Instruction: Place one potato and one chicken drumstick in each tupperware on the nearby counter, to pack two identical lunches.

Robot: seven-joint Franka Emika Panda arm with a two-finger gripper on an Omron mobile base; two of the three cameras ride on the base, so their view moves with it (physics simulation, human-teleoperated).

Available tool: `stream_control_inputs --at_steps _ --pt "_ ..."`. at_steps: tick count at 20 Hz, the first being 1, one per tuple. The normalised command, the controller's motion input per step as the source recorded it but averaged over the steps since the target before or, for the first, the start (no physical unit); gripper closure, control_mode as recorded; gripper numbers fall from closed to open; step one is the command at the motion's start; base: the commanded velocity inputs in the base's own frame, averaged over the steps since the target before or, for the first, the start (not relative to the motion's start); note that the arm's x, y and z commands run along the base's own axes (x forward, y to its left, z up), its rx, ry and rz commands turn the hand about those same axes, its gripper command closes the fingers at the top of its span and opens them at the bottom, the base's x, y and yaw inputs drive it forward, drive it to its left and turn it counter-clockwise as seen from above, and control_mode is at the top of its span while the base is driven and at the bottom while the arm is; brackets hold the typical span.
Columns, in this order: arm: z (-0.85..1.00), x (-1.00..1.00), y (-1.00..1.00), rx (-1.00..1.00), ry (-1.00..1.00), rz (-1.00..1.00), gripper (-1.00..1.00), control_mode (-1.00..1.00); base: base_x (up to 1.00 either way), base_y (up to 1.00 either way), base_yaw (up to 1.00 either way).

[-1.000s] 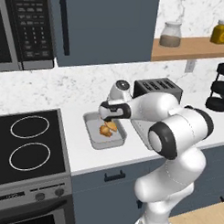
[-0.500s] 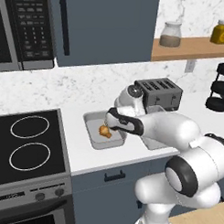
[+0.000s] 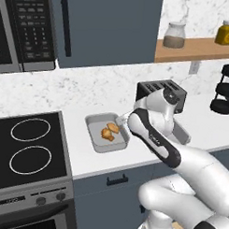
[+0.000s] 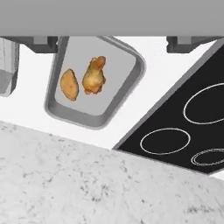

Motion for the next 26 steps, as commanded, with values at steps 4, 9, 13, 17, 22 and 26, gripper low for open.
stream_control_inputs --at_steps 4,9,13,17,22,26 --pt "0.47 -1.00 -0.24 0.05 0.44 -0.29 -1.00 -1.00 0.00 0.00 0.00" --pt "0.64 -1.00 -0.54 0.05 0.56 -0.19 -1.00 -1.00 0.00 0.00 0.00" --pt "0.40 -0.96 -0.48 0.00 0.46 -0.03 -1.00 -1.00 0.00 0.00 0.00" --pt "0.32 -0.13 -0.09 -0.08 0.28 0.00 -1.00 -1.00 0.00 0.00 0.00" --pt "0.09 -0.05 0.00 -0.33 0.00 -0.08 -1.00 -1.00 0.00 0.00 0.00" --pt "0.01 -0.69 0.00 -0.26 -0.25 -0.15 -1.00 -1.00 0.00 0.00 0.00"
